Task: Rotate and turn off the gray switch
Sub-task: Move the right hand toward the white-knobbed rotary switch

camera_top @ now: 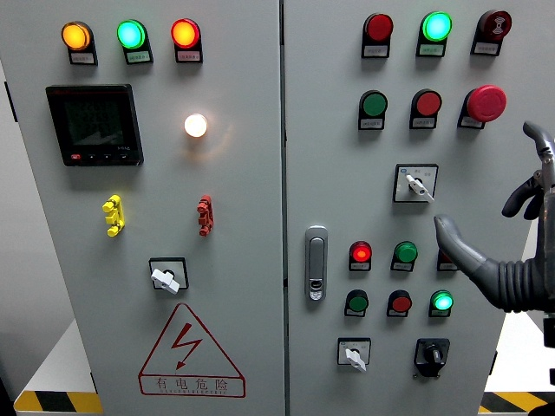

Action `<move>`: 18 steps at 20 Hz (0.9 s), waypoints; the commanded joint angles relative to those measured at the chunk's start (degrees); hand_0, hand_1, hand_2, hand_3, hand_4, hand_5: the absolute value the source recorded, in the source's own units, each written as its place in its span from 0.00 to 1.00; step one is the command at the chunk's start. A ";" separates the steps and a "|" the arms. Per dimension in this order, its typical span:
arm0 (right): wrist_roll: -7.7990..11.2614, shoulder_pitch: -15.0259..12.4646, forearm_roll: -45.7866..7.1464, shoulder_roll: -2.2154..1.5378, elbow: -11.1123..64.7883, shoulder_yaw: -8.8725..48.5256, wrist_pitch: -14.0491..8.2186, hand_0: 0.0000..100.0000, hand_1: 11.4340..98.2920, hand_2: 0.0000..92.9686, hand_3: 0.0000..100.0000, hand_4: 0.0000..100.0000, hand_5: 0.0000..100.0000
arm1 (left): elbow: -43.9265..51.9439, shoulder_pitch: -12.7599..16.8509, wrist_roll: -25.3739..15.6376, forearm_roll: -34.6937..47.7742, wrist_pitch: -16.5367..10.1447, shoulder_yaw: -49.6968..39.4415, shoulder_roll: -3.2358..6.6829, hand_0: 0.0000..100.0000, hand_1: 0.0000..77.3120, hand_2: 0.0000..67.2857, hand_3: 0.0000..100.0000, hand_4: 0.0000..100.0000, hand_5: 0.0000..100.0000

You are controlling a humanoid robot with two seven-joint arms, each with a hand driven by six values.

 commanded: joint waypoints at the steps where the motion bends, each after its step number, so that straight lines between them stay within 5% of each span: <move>1: 0.00 0.69 0.07 -0.04 -0.16 -0.01 0.09 0.00 0.38 0.18 0.79 0.81 0.89 | 0.00 0.02 0.02 -0.01 0.03 0.00 0.00 0.00 0.00 0.15 0.21 0.12 0.13; 7: -0.09 1.40 0.24 -0.04 -0.95 -0.53 0.09 0.00 0.39 0.18 0.79 0.81 0.89 | 0.00 0.02 0.02 -0.01 0.03 0.00 0.00 0.00 0.00 0.15 0.21 0.12 0.13; 10: -3.06 2.19 1.21 -0.04 -2.18 -0.80 0.00 0.00 0.38 0.20 0.79 0.81 0.89 | 0.00 0.02 0.02 -0.01 0.03 0.00 0.00 0.00 0.00 0.15 0.21 0.12 0.13; 13: -3.95 2.45 1.74 0.04 -2.88 -0.89 0.09 0.00 0.35 0.33 0.79 0.81 0.89 | 0.00 0.02 0.02 -0.01 0.03 0.00 0.00 0.00 0.00 0.15 0.21 0.12 0.13; 18: -9.92 4.21 6.65 0.13 -4.37 -1.76 0.00 0.00 0.35 0.50 0.79 0.81 0.89 | 0.00 0.02 0.02 -0.01 0.03 0.00 0.00 0.00 0.00 0.15 0.21 0.12 0.13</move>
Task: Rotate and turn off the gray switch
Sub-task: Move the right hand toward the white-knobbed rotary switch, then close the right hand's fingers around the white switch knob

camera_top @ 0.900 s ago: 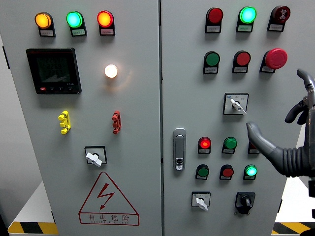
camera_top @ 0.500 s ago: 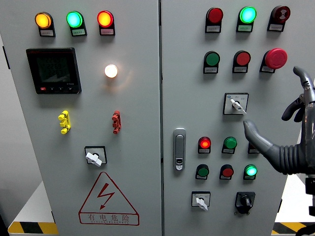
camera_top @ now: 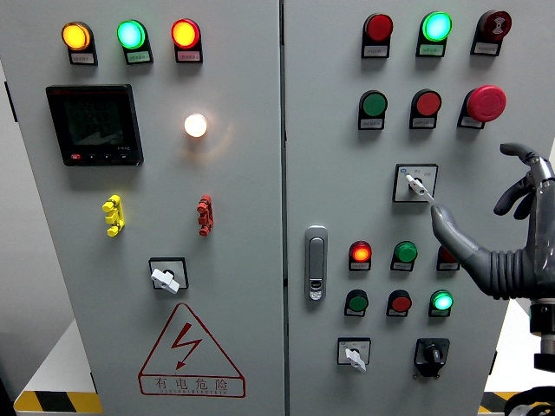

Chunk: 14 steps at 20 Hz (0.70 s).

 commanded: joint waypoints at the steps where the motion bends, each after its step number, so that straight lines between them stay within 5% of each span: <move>1: -3.14 1.09 2.62 0.01 -1.26 -0.64 -0.01 0.00 0.35 0.53 0.79 0.81 0.89 | 0.00 0.00 0.03 0.00 0.00 0.00 0.00 0.00 0.00 0.15 0.21 0.12 0.13; 14: -3.06 4.35 3.95 0.09 -7.41 -2.13 -0.01 0.00 0.38 0.65 0.81 0.81 0.89 | 0.00 0.00 0.03 0.00 -0.09 0.00 0.00 0.00 0.00 0.15 0.21 0.12 0.13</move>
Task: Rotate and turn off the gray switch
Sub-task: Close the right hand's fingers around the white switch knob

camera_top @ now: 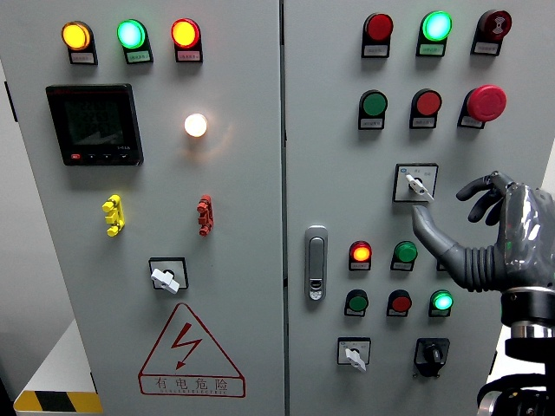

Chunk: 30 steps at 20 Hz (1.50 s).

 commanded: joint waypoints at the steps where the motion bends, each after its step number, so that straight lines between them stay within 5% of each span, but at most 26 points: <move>1: 0.11 1.26 0.07 0.06 -1.57 -0.46 0.07 0.00 0.38 0.65 0.81 0.81 0.89 | 0.00 0.00 -0.06 0.03 -0.01 0.00 0.00 0.00 0.00 0.15 0.21 0.12 0.13; 13: 1.60 4.34 0.43 -0.11 -6.67 -0.47 -0.01 0.00 0.37 0.65 0.81 0.82 0.88 | 0.00 0.00 -0.06 0.03 0.00 0.00 0.00 0.00 0.00 0.15 0.21 0.12 0.13; 30: 3.63 5.84 0.08 -0.37 -10.01 -0.20 -0.01 0.20 0.32 0.67 0.81 0.83 0.87 | 0.00 0.00 -0.06 0.03 -0.09 0.00 0.00 0.00 0.00 0.15 0.21 0.12 0.13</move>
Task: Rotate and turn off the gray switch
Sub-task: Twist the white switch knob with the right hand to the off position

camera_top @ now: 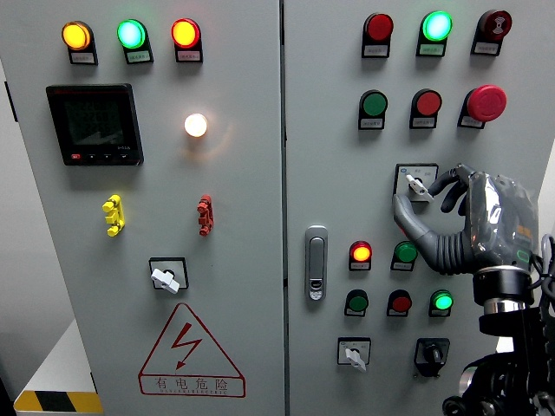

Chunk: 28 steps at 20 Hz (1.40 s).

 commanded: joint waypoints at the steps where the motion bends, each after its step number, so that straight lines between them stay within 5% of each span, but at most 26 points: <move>1: 0.04 0.30 -0.16 0.04 -0.71 0.01 -0.02 0.20 0.32 0.67 0.81 0.83 0.87 | 0.00 0.00 -0.06 0.00 -0.01 0.00 0.00 0.00 0.00 0.15 0.21 0.12 0.13; 11: 0.30 0.48 -0.87 -0.05 -1.50 0.18 -0.02 0.21 0.39 0.68 0.82 0.83 0.87 | 0.00 0.00 0.03 0.00 0.00 0.00 0.00 0.00 0.00 0.15 0.21 0.12 0.13; 16: 0.39 0.48 -0.87 -0.05 -1.59 0.27 -0.02 0.32 0.41 0.68 0.82 0.83 0.87 | 0.00 0.00 0.03 0.00 0.00 0.00 0.00 0.00 0.00 0.15 0.21 0.12 0.13; 19: 0.39 0.48 -0.87 -0.05 -1.59 0.27 -0.02 0.41 0.37 0.71 0.82 0.83 0.88 | 0.00 0.00 0.03 0.00 0.00 0.00 0.00 0.00 0.00 0.15 0.21 0.12 0.13; 28: 0.47 1.36 -1.39 -0.14 -2.12 0.18 0.07 0.42 0.31 0.74 0.83 0.83 0.89 | 0.00 0.00 0.03 0.00 0.00 0.00 0.00 0.00 0.00 0.15 0.21 0.12 0.13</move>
